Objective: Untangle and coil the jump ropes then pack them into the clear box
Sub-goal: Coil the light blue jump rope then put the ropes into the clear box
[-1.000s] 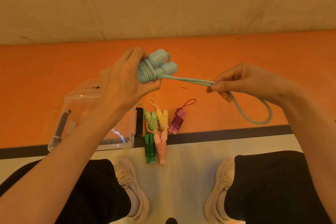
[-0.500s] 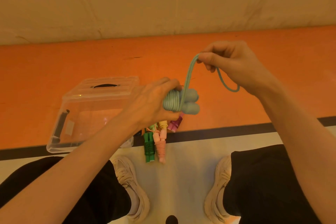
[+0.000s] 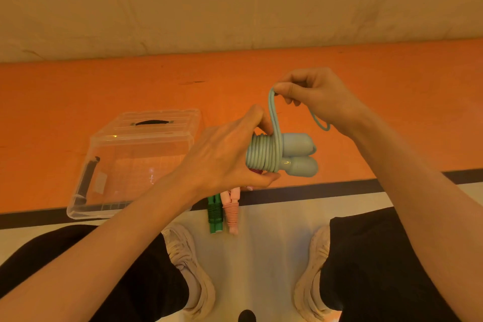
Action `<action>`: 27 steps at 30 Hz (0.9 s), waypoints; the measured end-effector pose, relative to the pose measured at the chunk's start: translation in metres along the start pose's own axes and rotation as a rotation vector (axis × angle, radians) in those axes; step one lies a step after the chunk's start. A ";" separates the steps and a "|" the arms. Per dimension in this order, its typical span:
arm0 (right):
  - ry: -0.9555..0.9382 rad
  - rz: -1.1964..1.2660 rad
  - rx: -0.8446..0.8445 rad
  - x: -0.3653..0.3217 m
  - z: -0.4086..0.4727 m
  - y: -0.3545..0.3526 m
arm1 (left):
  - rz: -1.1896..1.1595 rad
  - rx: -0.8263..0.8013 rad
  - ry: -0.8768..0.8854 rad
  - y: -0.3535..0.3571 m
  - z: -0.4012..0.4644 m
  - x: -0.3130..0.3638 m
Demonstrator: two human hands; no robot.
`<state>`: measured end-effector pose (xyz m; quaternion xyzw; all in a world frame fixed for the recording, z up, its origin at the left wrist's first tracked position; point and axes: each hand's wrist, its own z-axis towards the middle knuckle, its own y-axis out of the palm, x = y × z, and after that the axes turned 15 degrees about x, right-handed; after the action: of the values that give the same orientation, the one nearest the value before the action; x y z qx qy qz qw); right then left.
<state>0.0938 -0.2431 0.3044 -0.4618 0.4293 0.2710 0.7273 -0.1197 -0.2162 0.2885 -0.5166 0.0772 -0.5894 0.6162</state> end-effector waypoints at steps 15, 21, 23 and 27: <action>0.106 -0.035 0.009 0.014 -0.002 -0.004 | -0.272 0.221 -0.068 -0.007 0.006 -0.002; 0.122 -0.089 -0.033 0.014 -0.010 0.000 | -0.292 0.375 -0.281 -0.009 0.010 -0.008; 0.108 -0.025 -0.105 0.010 -0.014 0.002 | -0.254 0.412 -0.309 -0.010 0.010 -0.011; 0.100 0.050 -0.279 0.001 -0.021 0.000 | -0.115 0.423 -0.306 -0.007 0.008 -0.017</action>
<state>0.0865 -0.2617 0.2995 -0.5605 0.4347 0.3228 0.6266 -0.1239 -0.1969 0.2889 -0.4630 -0.1712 -0.5416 0.6804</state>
